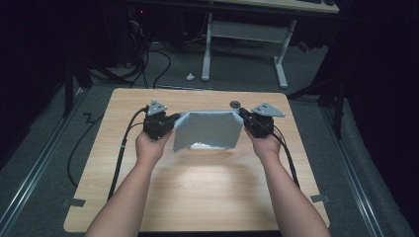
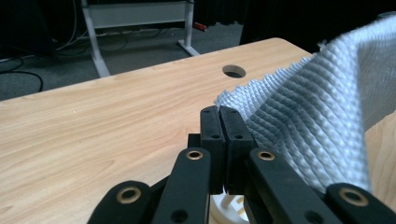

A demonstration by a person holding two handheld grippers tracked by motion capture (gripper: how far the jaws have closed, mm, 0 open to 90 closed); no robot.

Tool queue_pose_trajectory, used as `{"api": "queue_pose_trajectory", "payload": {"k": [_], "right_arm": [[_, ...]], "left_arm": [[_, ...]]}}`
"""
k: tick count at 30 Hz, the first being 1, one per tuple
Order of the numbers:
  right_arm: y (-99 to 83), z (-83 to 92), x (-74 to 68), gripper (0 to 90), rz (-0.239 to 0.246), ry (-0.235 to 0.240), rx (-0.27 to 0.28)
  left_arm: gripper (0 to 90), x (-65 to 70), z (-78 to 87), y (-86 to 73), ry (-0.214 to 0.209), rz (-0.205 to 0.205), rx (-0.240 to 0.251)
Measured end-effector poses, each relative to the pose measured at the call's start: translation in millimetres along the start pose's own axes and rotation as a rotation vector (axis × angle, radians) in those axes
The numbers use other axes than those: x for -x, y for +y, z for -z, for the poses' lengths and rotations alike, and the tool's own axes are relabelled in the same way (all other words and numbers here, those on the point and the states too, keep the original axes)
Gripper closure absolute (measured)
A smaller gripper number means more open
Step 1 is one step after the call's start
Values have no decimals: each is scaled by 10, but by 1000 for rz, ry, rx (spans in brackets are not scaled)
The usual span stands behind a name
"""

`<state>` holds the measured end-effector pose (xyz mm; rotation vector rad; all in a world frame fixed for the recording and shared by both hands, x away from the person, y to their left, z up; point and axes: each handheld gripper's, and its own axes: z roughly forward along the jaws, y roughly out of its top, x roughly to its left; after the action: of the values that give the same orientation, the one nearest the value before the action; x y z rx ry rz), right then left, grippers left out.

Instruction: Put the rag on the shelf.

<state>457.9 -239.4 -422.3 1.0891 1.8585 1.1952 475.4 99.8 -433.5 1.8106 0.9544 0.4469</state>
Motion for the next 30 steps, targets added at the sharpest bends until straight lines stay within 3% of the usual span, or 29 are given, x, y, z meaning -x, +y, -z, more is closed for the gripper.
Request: {"api": "queue_pose_trajectory", "payload": {"k": [11,19,30], "right_arm": [[-126,-87,-89,890,2,8,-33],[-330,-119,-93,890,-14,-8,-60],[-473,-137,-86,873,-36,-12,-81]], "left_arm": [[888,-5,-90,-208,-27,19,-50],[886,-25,-128,-382,-34,49,-62],[846,-36,-152,-427,-34,61,-62]]}}
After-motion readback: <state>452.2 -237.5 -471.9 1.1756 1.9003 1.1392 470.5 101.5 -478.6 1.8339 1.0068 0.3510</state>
